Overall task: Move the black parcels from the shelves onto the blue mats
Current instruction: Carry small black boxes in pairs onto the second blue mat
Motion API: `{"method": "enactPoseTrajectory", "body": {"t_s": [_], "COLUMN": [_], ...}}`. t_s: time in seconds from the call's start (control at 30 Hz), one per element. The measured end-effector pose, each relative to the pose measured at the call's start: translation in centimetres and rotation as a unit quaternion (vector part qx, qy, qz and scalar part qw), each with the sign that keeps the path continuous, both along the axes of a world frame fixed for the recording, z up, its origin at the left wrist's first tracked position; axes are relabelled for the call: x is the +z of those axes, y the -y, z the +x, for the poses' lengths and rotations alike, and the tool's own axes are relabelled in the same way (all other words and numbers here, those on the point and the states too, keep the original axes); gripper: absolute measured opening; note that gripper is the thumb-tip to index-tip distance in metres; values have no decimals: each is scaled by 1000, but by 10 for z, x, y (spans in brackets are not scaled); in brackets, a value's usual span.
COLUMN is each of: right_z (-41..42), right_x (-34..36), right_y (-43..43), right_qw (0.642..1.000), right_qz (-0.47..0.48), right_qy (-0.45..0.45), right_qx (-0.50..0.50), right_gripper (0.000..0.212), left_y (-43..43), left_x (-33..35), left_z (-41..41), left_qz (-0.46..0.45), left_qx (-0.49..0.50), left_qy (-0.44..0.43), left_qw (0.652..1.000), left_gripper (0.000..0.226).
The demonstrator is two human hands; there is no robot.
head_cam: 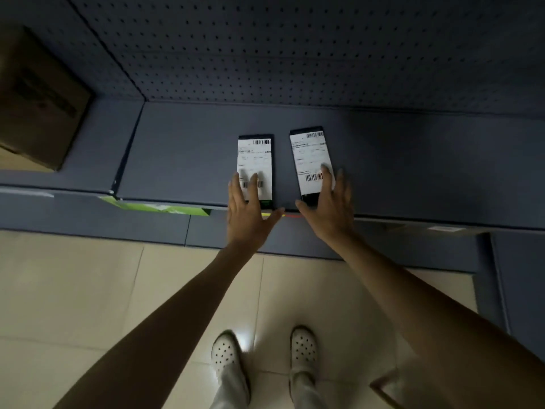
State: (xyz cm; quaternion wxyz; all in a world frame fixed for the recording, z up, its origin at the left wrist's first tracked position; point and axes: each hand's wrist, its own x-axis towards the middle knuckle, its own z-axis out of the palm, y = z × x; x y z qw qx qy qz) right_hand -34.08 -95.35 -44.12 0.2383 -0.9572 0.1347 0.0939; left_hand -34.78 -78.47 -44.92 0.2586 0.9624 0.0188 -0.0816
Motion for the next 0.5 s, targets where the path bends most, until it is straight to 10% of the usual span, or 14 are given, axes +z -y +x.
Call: {"method": "enactPoseTrajectory", "body": {"t_s": [0.5], "right_z": [7], "right_x": [8], "right_y": [-20], "right_qw": [998], "right_qz": [24], "right_qy": [42], "right_qx": [36], "right_gripper": [85], "left_y": [-8], "left_x": [8], "left_z": [-9], "left_qz": [-81], "left_qx": [195], "left_qy": [26], "left_qw": [977], "left_gripper": [82]}}
